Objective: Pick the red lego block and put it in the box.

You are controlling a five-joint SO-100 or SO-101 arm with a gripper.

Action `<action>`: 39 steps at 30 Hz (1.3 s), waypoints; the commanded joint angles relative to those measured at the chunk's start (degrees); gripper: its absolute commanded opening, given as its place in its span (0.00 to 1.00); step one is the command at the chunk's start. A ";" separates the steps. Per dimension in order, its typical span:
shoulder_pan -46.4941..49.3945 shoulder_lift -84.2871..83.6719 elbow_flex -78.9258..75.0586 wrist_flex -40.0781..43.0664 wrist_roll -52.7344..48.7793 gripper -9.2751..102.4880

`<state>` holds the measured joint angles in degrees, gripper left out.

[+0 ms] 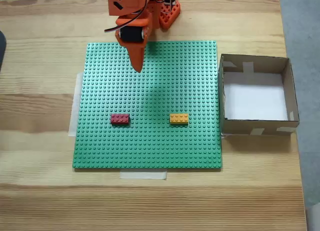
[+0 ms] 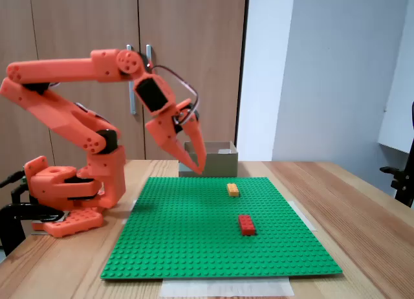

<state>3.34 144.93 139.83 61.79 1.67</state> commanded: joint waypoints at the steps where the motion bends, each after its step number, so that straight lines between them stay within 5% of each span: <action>1: 1.49 -5.71 -8.70 3.25 -0.79 0.10; 24: 7.38 -33.57 -29.00 9.49 -10.11 0.29; 39: 7.91 -52.73 -39.64 7.03 -17.40 0.30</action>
<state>11.25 93.25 103.62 69.17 -15.56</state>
